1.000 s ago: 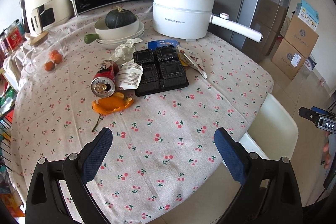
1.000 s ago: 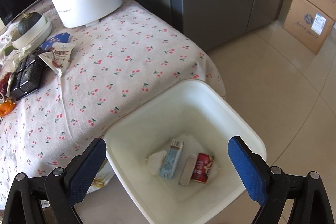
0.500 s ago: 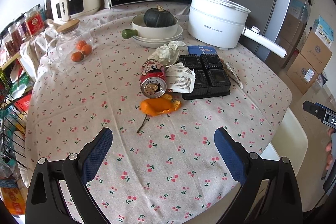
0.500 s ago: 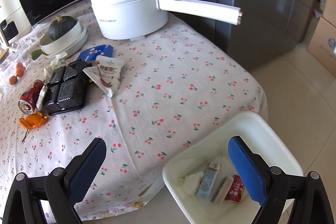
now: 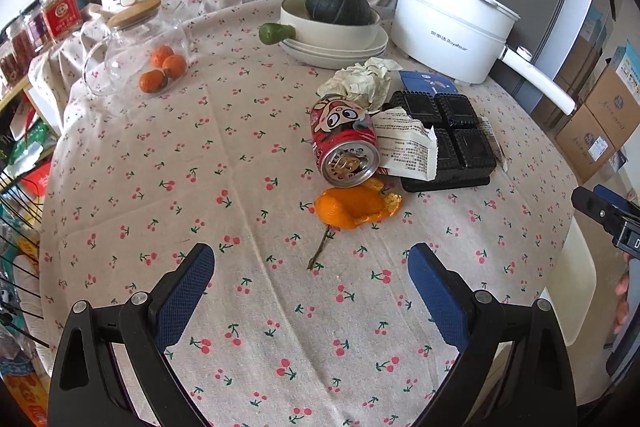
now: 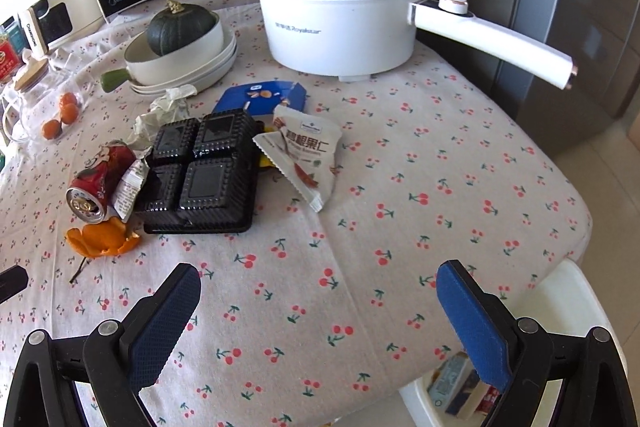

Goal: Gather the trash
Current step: 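Return to the table and grasp another red drink can with the left tool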

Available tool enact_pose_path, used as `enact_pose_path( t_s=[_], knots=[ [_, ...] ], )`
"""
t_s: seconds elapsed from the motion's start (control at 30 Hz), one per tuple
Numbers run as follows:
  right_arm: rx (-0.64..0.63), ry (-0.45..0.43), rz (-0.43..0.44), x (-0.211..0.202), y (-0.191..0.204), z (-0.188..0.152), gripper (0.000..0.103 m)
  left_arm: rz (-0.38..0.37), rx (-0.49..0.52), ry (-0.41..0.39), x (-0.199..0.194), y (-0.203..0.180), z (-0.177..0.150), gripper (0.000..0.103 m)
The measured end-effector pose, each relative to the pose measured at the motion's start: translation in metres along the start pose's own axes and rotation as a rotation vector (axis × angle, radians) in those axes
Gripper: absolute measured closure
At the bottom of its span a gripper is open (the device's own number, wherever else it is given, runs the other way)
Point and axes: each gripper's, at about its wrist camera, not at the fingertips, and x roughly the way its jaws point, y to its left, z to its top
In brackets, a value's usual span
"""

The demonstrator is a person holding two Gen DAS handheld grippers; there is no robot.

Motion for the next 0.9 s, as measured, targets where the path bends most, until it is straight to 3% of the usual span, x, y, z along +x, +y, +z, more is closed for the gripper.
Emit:
enact_pose_path(
  t_s=[0.2, 0.37, 0.63, 0.77, 0.9],
  knots=[
    [0.044, 0.018, 0.023, 0.019, 0.0, 0.01, 0.005, -0.064, -0.083, -0.035, 0.025, -0.005, 0.029, 0.006],
    [0.085, 0.035, 0.022, 0.03, -0.008, 0.012, 0.005, -0.094, -0.103, -0.056, 0.05, -0.015, 0.052, 0.014],
    [0.101, 0.04, 0.013, 0.035, -0.017, 0.014, 0.005, -0.127, -0.147, 0.005, 0.086, -0.006, 0.079, 0.025],
    [0.086, 0.047, -0.005, 0.037, -0.019, 0.012, 0.005, -0.165, -0.164, 0.075, 0.103, -0.002, 0.073, 0.046],
    [0.066, 0.049, -0.018, 0.038, -0.017, 0.011, 0.005, -0.149, -0.149, 0.062, 0.098, -0.004, 0.068, 0.046]
  ],
)
